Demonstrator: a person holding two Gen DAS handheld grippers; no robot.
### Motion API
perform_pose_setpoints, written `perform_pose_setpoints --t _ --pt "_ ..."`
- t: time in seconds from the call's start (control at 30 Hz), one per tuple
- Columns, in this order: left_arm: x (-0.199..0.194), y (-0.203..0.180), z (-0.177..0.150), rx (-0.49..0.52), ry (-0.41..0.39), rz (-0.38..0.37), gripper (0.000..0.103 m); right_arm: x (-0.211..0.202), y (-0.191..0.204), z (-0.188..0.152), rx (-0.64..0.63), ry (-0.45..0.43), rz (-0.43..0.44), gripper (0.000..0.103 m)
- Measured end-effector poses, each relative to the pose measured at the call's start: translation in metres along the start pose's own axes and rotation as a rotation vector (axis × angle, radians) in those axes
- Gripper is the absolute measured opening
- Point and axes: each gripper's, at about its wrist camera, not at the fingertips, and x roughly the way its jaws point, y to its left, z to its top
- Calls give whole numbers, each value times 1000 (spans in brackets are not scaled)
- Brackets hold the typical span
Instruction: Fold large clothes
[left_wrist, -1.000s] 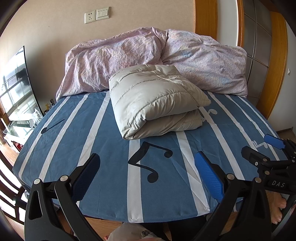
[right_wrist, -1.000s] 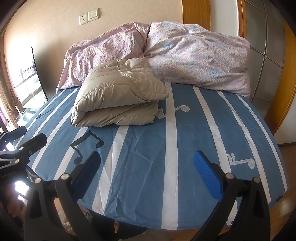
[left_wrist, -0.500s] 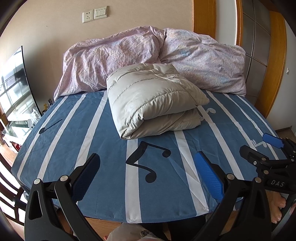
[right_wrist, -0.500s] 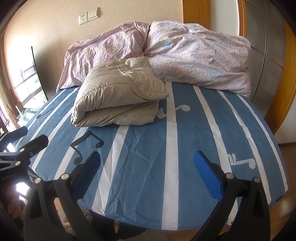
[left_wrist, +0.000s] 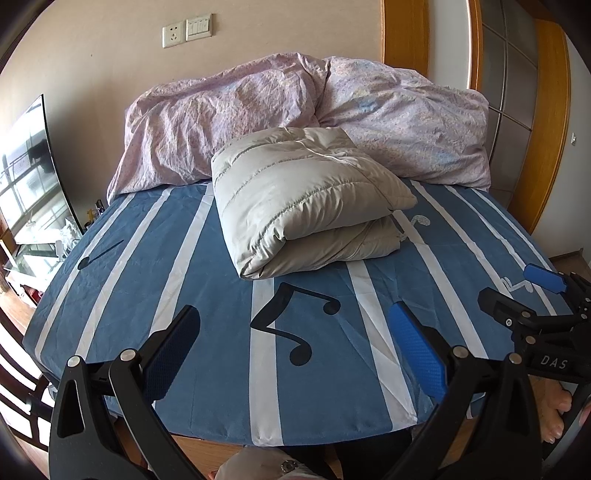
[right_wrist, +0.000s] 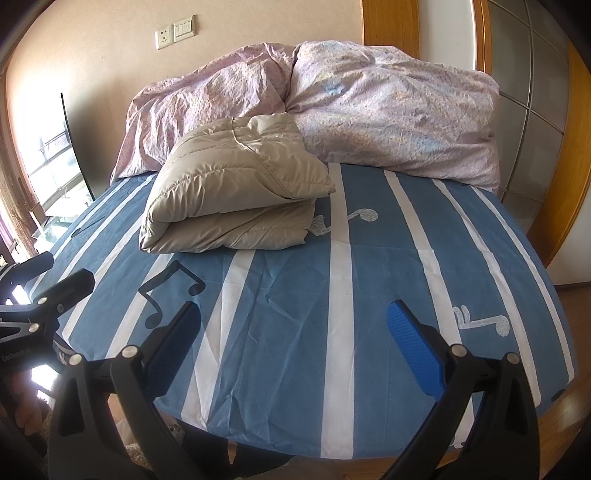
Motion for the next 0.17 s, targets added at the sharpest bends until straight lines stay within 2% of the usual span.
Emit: perform_pose_setpoints --t 0.17 --pt "0 1 1 1 1 -2 102 0 0 0 0 0 0 101"
